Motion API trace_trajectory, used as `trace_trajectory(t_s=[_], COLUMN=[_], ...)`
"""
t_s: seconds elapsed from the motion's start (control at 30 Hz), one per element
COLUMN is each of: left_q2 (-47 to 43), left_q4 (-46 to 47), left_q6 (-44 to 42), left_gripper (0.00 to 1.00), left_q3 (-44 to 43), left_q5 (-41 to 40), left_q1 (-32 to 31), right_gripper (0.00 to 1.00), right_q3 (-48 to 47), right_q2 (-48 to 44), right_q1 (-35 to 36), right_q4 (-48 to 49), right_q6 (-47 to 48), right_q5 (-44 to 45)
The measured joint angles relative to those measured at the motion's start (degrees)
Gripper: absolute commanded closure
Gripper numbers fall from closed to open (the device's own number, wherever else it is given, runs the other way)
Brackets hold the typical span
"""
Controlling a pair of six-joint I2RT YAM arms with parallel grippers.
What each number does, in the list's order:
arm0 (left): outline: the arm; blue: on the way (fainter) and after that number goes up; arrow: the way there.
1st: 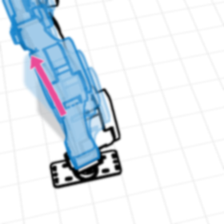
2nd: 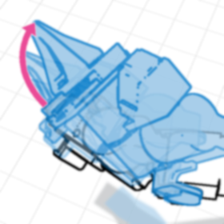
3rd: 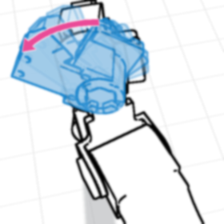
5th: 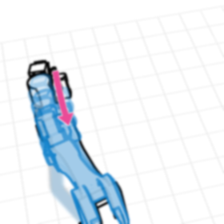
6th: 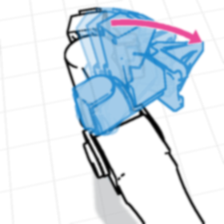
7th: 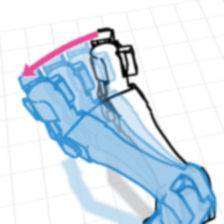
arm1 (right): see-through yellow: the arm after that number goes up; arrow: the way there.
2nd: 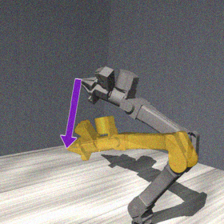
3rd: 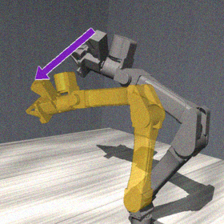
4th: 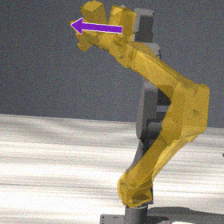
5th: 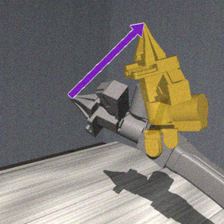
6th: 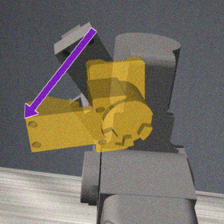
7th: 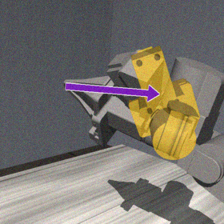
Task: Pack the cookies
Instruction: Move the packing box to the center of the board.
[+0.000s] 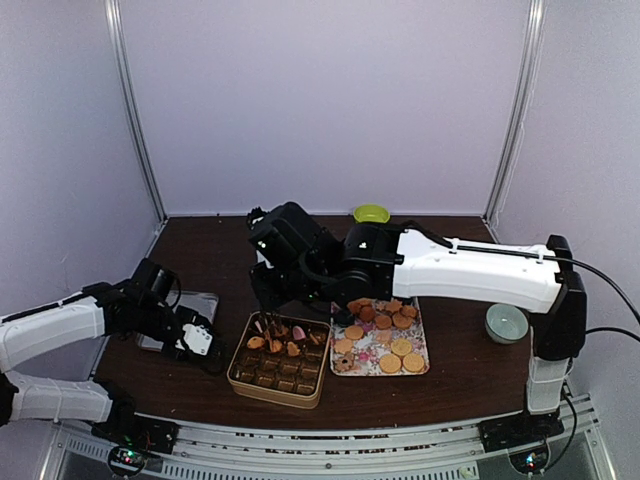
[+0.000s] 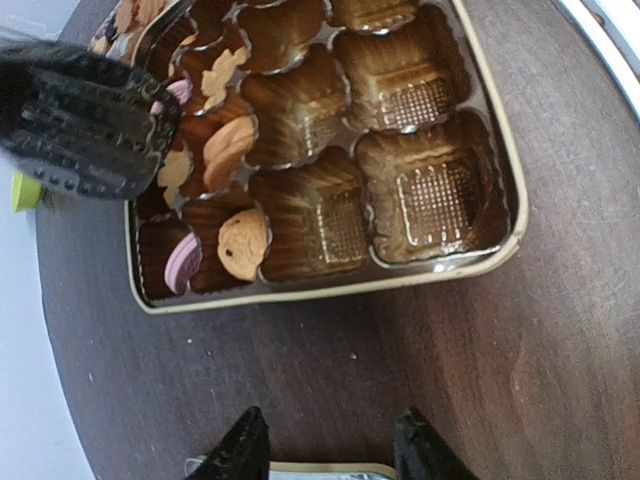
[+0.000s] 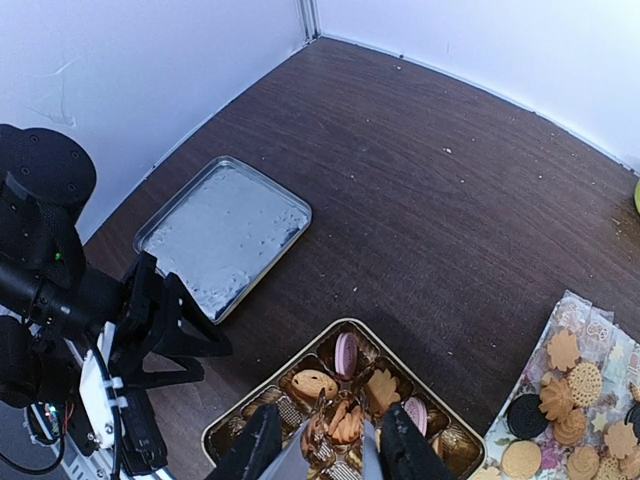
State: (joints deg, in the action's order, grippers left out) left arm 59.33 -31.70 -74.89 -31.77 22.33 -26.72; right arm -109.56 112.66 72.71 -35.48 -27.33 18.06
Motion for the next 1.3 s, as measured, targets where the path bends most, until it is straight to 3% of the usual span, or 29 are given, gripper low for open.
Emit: trace_trajectory(t_s=[0.23, 0.5, 0.8, 0.93, 1.0, 1.2, 1.3], left_q2=[3.6, 8.2, 12.2, 13.9, 13.7, 8.2, 3.1], left_q4=[3.8, 7.3, 8.5, 10.3, 10.5, 6.6, 3.7], left_q6=[-3.9, -1.2, 10.1, 13.5, 14.2, 15.7, 16.7], left_gripper=[0.81, 0.83, 0.84, 0.86, 0.79, 0.31, 0.17], left_q3=[0.5, 0.5, -3.1, -4.7, -4.8, -4.3, -3.7], left_q5=[-3.5, -7.0, -9.9, -12.2, -13.3, -15.3, -15.8], left_q1=[-5.7, -13.3, -22.0, -23.2, -22.7, -17.3, -15.1], right_gripper=[0.68, 0.68, 0.68, 0.68, 0.68, 0.68, 0.68], right_q3=[2.5, 5.6, 8.3, 9.4, 10.2, 12.1, 12.7], right_q2=[-0.6, -2.3, -5.5, -5.8, -6.2, -7.0, -7.6], right_q1=[-0.3, -0.9, -1.5, -1.5, -1.3, -0.4, 0.2], right_q4=[0.0, 0.0, 0.4, 0.4, 0.3, 0.1, 0.1], right_q6=[-0.4, -0.6, -0.6, -1.1, -1.3, -1.9, -2.2], right_q5=[0.1, 0.0, 0.0, -0.3, -0.7, -0.8, -0.5])
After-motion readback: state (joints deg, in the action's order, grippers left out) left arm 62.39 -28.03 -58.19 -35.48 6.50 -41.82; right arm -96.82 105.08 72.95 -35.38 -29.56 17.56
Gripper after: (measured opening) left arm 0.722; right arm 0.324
